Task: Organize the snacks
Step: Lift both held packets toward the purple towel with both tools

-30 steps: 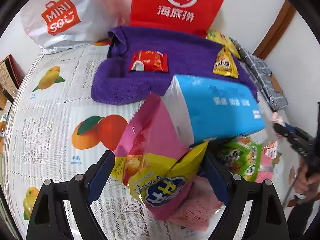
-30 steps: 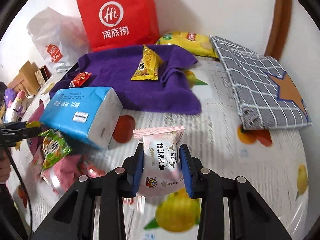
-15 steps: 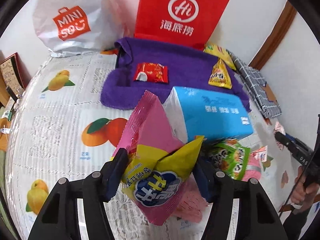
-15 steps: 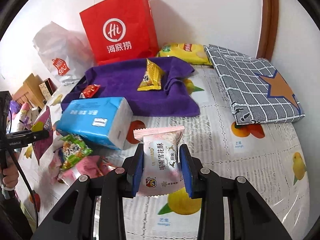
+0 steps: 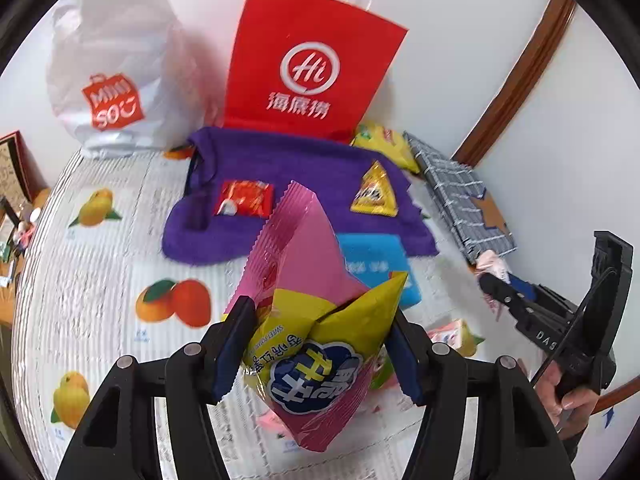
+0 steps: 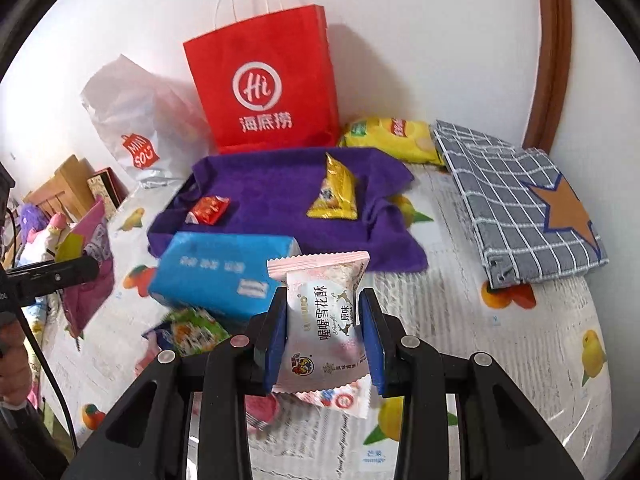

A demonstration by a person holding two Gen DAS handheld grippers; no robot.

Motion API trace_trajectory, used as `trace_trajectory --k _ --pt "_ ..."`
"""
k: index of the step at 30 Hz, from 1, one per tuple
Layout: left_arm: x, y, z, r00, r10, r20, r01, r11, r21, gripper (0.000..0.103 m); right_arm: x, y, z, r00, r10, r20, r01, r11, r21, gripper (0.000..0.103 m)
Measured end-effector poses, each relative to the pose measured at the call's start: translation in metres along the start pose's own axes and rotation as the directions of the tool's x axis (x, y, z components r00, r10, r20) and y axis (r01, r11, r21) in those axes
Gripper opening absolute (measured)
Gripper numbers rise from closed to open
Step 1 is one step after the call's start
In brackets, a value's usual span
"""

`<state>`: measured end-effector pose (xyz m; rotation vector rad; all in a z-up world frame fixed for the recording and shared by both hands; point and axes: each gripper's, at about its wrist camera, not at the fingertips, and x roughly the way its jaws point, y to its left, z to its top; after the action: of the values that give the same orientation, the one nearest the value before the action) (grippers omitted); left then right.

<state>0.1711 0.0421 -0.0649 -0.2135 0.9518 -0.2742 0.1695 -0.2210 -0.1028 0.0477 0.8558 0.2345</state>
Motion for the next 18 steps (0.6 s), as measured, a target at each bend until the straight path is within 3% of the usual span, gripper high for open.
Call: trace_trajectory --k 8,18 --pt "-0.003 -0.012 0.032 1.0 -0.008 0.029 0.008 1.0 0.022 0.061 0.001 0.008 0.041 0.998 0.022 0.05 -0.023 1.0 0.016 0.035" --pt "0.01 0.002 0.083 0.998 0.04 0.051 -0.041 0.999 0.027 0.061 0.036 0.013 0.102 0.996 0.042 0.082 -0.044 0.999 0.014 0.035"
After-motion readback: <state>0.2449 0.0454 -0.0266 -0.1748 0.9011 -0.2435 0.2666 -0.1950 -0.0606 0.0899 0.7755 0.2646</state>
